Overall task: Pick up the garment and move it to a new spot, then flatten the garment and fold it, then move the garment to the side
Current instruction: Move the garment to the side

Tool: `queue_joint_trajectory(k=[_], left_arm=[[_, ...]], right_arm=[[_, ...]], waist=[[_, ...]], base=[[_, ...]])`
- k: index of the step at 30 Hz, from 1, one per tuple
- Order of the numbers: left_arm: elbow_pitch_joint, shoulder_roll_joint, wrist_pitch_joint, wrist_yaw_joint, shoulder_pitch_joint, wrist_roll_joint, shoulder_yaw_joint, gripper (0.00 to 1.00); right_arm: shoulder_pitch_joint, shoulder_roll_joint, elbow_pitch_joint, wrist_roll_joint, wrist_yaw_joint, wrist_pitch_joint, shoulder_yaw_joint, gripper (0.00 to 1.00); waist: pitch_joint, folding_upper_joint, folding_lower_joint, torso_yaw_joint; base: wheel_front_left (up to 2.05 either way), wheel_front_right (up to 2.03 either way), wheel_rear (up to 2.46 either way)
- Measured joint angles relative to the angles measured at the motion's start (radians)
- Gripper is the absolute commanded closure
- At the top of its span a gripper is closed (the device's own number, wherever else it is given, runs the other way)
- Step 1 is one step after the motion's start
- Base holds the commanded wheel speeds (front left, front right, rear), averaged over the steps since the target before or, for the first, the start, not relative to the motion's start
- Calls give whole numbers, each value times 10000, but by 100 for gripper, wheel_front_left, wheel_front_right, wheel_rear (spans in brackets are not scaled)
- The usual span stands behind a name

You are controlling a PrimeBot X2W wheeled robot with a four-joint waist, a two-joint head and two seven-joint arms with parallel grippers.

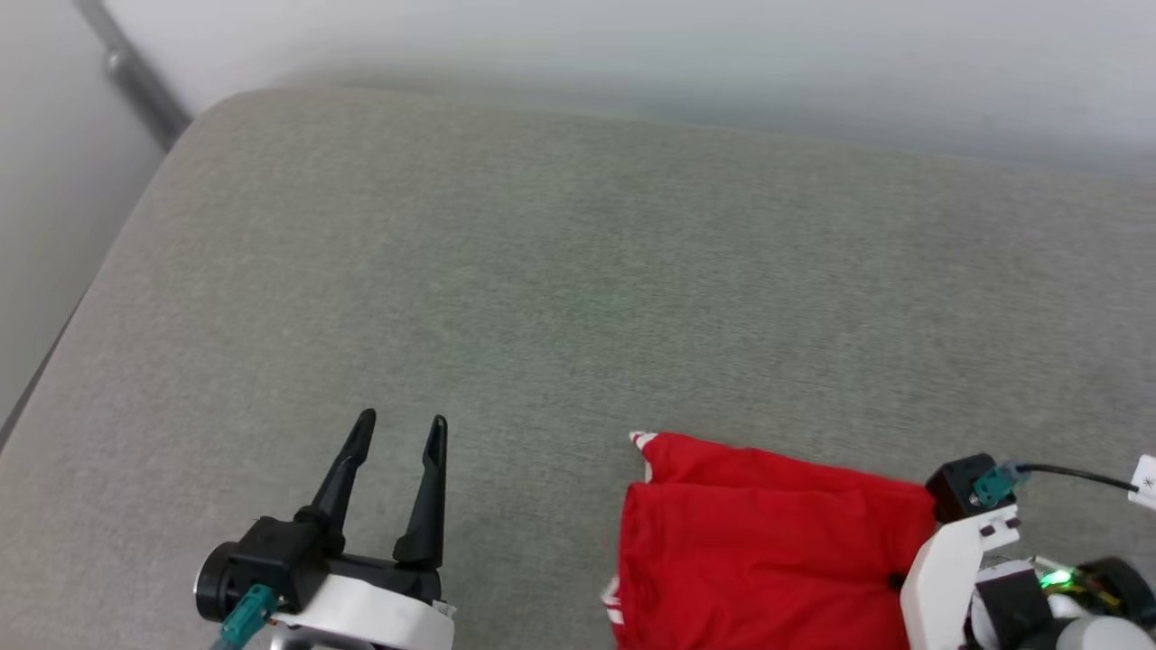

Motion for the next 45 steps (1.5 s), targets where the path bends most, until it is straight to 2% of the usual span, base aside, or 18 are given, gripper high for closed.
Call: queue_joint_trajectory(k=[6,10,14,17,18,19,22,28,32,38,44,45], left_arm=[[71,-88,0,0,-5,92,-451,0],[138,-209,0,0,-337,194,-1024,0],[211,-297,0,0,-626,343,-1210,0],[192,-311,0,0,-925,433,-1484,0],[192,-311,0,0,-925,433,-1484,0],[165,-297,0,0,-1141,560,-1776,0],[-56,-207,0,-15,-1521,690,-1981,0],[-648,203,0,-15,-2250,867,-2272,0],[-995,378,0,-15,-2659,890,-2422,0],[-1338,585,0,-15,-3029,938,-2679,0],[-1557,652,0,-15,-3153,945,-2619,0],[-1559,650,0,-15,-3153,941,-2587,0]], right_arm=[[-467,-1532,-619,-454,-10,79,564,100],[-990,-3057,-936,-598,-10,190,915,100],[-1507,-4169,-976,-318,-10,180,1406,100],[-1932,-5089,-855,-217,-8,-150,1563,100],[-1932,-5089,-855,-217,-8,-150,1563,100],[-2171,-5513,-679,-107,-10,-571,1484,100],[-2577,-6103,-196,-88,-8,-1333,1313,100],[-3363,-6821,1290,-109,-6,-2708,880,100],[-3774,-7022,2495,-117,-8,-3398,537,100],[-4426,-7001,4123,-146,-6,-4314,50,100],[-4933,-6707,5373,-295,-6,-4834,-236,100],[-5002,-6671,5492,-403,-6,-4934,-307,54]], waist=[[-103,0,0,-860],[62,0,1,-1559],[348,1,1,-2361],[638,0,1,-2954],[638,0,1,-2954],[878,0,0,-3298],[1326,0,1,-3704],[2327,0,1,-4287],[2993,0,2,-4482],[3786,0,2,-4490],[4139,0,2,-4146],[4132,0,3,-4111]], base=[[0,0,0],[0,0,0],[0,0,0],[0,0,0],[0,0,0],[0,0,0],[0,0,0],[0,0,0],[0,0,0],[0,0,0],[0,0,0],[0,0,0]])
